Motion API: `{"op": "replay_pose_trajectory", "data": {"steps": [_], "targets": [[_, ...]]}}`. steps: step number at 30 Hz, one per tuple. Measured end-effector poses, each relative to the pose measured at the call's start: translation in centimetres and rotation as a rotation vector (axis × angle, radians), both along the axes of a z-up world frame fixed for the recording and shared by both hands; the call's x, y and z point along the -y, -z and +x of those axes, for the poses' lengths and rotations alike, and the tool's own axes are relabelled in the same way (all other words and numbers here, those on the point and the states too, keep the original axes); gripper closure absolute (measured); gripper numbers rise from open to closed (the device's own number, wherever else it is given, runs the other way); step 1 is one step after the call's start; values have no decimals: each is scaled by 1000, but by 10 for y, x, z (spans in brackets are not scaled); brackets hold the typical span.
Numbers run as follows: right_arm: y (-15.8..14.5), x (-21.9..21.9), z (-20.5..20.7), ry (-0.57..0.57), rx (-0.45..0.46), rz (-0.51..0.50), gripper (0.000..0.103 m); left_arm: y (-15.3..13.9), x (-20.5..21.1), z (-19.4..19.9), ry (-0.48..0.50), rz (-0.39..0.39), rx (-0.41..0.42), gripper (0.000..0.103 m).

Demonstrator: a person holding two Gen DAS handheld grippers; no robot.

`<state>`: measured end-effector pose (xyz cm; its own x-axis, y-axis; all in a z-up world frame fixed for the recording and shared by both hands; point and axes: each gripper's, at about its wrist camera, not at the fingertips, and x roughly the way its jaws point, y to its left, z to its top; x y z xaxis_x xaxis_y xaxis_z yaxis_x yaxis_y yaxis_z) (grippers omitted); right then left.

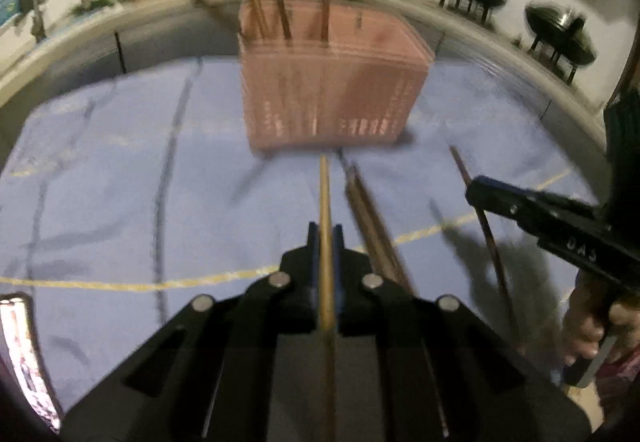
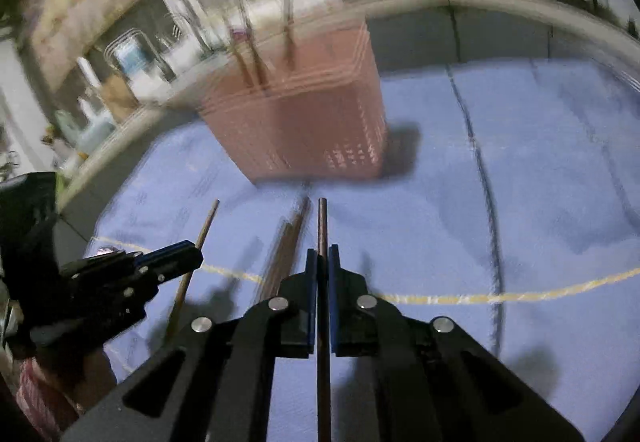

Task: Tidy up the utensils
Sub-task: 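Lift the left tool's chopstick upright over the basket while the right tool carries its own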

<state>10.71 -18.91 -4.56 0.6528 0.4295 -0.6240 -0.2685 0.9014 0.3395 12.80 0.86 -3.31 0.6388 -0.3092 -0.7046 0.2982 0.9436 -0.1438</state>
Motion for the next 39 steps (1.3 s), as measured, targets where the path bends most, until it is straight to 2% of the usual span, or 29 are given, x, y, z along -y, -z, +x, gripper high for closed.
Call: {"op": "replay_pose_trajectory", "data": {"steps": [3, 7, 10, 14, 19, 21, 24, 28, 31, 34, 39], "targets": [[-35, 10, -28, 1, 134, 41, 98, -43, -13, -25, -2, -55, 111, 98], [-64, 20, -63, 14, 264, 78, 98, -76, -21, -56, -5, -80, 208, 98], [-70, 20, -78, 24, 299, 85, 98, -84, -23, -72, -9, -81, 236, 98], [-74, 17, -86, 45, 327, 71, 98, -83, -22, -84, -18, -46, 269, 98], [-79, 19, -88, 45, 313, 85, 98, -86, -23, -84, -4, -57, 250, 98], [-88, 19, -81, 27, 316, 101, 98, -98, -21, -78, 7, -55, 265, 98], [-116, 21, -64, 17, 358, 126, 98, -134, -12, -63, 21, -48, 348, 98], [-165, 16, -19, 39, 455, 152, 98, -178, -1, -31, 0, -46, 448, 98], [-191, 6, 16, 71, 527, 155, 98, -203, 3, 3, -40, -67, 489, 98], [-203, -10, 47, 92, 585, 128, 98, -212, 3, 34, -85, -78, 510, 98], [-194, -26, 90, 88, 594, 91, 98, -201, 1, 76, -115, -85, 471, 98]]}}
